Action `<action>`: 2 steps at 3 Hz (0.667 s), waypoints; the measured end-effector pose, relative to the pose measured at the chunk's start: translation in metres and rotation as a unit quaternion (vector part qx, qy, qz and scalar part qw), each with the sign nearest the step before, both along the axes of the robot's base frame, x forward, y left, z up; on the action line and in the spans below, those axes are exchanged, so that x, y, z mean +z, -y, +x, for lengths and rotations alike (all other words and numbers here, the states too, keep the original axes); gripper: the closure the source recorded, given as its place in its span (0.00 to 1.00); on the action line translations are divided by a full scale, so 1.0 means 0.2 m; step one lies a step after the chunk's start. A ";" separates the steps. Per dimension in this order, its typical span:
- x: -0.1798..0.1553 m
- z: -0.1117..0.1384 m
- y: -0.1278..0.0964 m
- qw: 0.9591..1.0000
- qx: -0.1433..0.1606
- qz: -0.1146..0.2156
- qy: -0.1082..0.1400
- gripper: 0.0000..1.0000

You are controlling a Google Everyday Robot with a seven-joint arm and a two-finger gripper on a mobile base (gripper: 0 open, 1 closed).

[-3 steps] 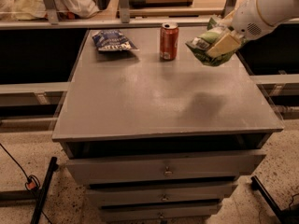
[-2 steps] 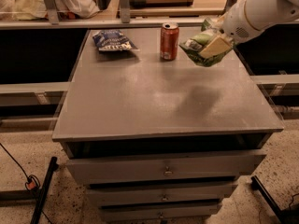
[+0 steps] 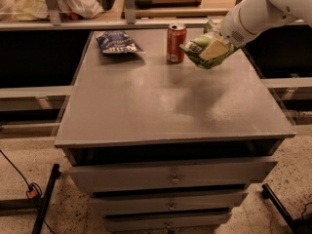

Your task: Move green jalapeno chip bag near coke can

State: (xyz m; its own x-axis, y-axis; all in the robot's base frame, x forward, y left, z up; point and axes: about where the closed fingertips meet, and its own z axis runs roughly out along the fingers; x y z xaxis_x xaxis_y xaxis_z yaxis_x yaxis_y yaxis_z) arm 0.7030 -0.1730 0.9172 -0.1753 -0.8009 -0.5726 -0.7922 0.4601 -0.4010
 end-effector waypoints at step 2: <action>-0.04 0.07 -0.04 1.000 0.000 0.013 -0.003 0.13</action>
Offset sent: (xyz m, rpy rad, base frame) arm 0.0204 0.0112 -0.0056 0.0349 0.0008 0.0011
